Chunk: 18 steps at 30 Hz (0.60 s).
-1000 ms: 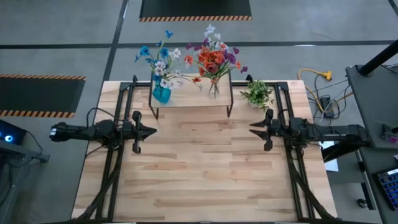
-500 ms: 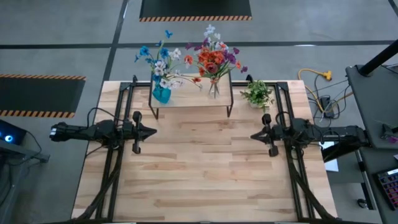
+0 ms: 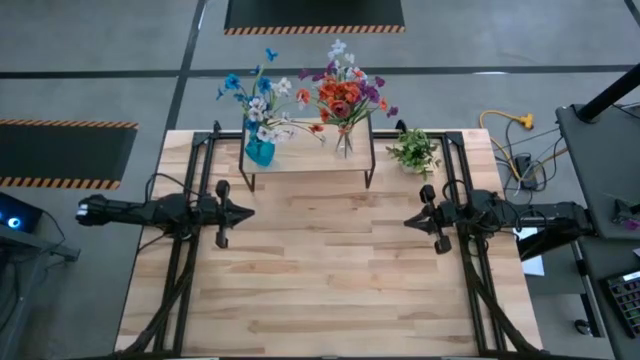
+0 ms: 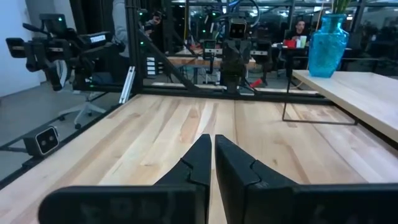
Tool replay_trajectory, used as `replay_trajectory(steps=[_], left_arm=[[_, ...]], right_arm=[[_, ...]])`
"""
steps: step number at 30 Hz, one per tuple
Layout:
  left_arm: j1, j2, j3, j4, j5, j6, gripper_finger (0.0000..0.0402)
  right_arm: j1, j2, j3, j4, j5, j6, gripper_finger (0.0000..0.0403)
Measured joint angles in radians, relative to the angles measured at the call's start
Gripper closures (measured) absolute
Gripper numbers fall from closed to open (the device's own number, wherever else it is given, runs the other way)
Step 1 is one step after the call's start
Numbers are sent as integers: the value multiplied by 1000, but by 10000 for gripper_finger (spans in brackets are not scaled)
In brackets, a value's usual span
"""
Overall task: Pick and place flowers into a vace then onto a shelf
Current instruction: Return to Home Position
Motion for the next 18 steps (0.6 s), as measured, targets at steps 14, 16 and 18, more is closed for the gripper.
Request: replay_trajectory(steps=[14, 16, 18], left_arm=[[0, 61, 0, -2, 0, 0, 401], [0, 69, 0, -2, 0, 0, 402], [0, 75, 0, -2, 0, 0, 401]], right_arm=[[0, 0, 0, 0, 0, 1, 390], [0, 0, 0, 0, 0, 2, 390], [0, 0, 0, 0, 0, 1, 390]])
